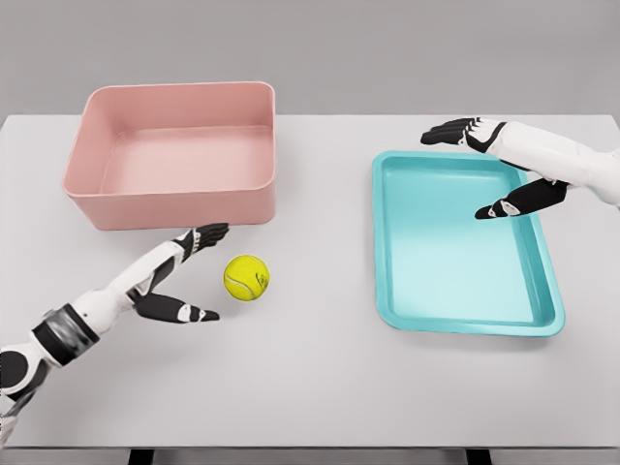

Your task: Put the tennis from the blue tray into the pink basket with both arms

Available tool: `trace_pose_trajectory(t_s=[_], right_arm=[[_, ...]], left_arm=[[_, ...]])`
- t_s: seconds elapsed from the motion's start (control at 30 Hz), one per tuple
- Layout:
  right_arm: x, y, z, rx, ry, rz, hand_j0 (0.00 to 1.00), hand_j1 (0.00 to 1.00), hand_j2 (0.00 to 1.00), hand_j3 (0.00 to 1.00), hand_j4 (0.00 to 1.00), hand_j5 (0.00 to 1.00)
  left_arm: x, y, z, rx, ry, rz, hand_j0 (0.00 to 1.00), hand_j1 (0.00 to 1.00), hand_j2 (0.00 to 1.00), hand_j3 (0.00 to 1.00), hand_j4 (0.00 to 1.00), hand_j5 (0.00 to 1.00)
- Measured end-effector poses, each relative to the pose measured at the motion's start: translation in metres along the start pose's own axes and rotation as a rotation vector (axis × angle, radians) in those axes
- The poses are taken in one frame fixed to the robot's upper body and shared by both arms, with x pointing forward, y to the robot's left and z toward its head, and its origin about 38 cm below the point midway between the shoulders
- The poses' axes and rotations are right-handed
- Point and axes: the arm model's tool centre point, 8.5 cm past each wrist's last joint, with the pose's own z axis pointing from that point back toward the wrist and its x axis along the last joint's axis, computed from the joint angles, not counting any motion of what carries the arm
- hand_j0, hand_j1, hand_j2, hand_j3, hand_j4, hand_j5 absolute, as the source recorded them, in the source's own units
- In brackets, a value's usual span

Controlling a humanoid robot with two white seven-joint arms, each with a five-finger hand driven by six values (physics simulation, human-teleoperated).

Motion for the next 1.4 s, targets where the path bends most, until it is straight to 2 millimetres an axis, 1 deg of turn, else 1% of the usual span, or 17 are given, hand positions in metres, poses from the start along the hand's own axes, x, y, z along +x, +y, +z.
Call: trace_pose_trajectory(t_s=[0.37, 0.47, 0.63, 1.13, 1.4], right_arm=[[0.0, 0.001, -0.001, 0.0, -0.003, -0.001, 1.0, 1.0, 1.0, 1.0, 1.0, 1.0], [0.0, 0.001, -0.002, 0.001, -0.003, -0.002, 1.0, 1.0, 1.0, 1.0, 1.0, 1.0], [0.0, 0.002, -0.002, 0.003, -0.004, -0.005, 1.0, 1.0, 1.0, 1.0, 1.0, 1.0], [0.0, 0.003, -0.003, 0.005, -0.006, -0.005, 1.0, 1.0, 1.0, 1.0, 1.0, 1.0], [0.001, 0.003, -0.003, 0.006, -0.008, -0.006, 1.0, 1.0, 1.0, 1.0, 1.0, 1.0]], left_arm=[[0.0, -0.01, -0.012, -0.004, -0.005, -0.06, 0.99, 0.99, 0.99, 0.99, 0.99, 0.99], [0.003, -0.009, -0.019, -0.001, -0.013, -0.075, 0.99, 0.99, 0.99, 0.99, 0.99, 0.99], [-0.001, -0.013, -0.026, 0.003, -0.001, -0.081, 0.98, 0.98, 0.98, 0.98, 0.98, 0.98], [-0.008, -0.028, -0.038, -0.001, 0.011, -0.087, 0.98, 0.98, 0.98, 0.98, 0.98, 0.98], [-0.014, -0.029, -0.04, 0.004, 0.025, -0.087, 0.96, 0.96, 0.96, 0.96, 0.96, 0.96]])
